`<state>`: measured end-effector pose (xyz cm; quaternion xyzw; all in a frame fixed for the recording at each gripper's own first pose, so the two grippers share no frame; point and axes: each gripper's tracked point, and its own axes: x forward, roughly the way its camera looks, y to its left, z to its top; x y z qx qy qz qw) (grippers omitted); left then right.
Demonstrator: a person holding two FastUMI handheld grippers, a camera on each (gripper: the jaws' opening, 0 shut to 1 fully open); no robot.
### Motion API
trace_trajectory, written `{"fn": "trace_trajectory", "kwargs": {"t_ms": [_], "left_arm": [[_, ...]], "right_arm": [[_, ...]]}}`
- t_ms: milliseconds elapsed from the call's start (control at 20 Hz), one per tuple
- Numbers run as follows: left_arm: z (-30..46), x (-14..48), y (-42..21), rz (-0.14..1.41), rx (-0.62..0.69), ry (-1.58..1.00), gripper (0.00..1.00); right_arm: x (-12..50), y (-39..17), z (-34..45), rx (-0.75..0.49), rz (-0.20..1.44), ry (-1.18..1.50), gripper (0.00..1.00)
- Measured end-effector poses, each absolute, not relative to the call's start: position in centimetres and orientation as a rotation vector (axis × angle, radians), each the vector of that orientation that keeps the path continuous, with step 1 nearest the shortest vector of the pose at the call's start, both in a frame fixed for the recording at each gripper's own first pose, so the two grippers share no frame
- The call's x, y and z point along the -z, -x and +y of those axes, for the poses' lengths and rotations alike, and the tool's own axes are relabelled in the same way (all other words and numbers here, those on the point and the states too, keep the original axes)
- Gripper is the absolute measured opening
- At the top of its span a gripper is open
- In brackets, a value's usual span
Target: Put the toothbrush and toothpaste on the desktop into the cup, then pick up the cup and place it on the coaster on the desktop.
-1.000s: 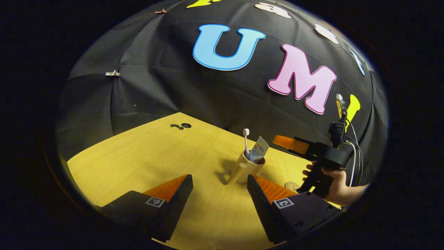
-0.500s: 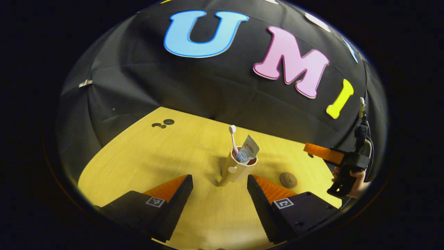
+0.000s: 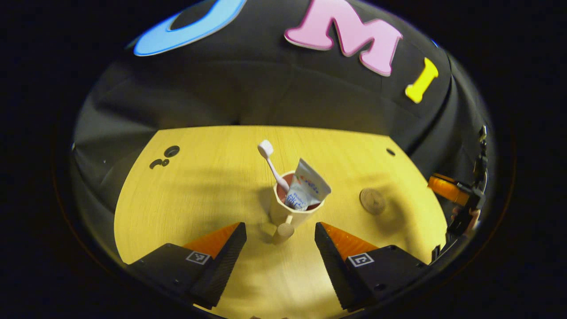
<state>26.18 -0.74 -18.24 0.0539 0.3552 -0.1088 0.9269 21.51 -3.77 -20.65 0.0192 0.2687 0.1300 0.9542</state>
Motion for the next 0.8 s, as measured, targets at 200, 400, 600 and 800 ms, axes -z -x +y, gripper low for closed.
{"fn": "trace_trajectory", "kwargs": {"t_ms": [200, 400, 600, 800], "left_arm": [[-1.5, 21.2, -27.4, 0.869, 0.281, -0.182, 0.97], [-1.5, 23.0, -28.5, 0.976, 0.302, -0.335, 0.95], [-2.3, 23.4, -30.1, 1.028, 0.302, -0.378, 0.9], [-2.6, 24.2, -30.4, 1.079, 0.292, -0.404, 0.72]], "right_arm": [[21.2, -20.5, -7.1, -0.219, 0.562, -0.033, 0.98], [21.3, -19.2, -10.4, -0.165, 0.575, -0.029, 0.98], [22.0, -17.4, -13.1, -0.12, 0.598, -0.029, 0.98], [22.8, -16.3, -14.8, -0.082, 0.627, -0.052, 0.98]]}}
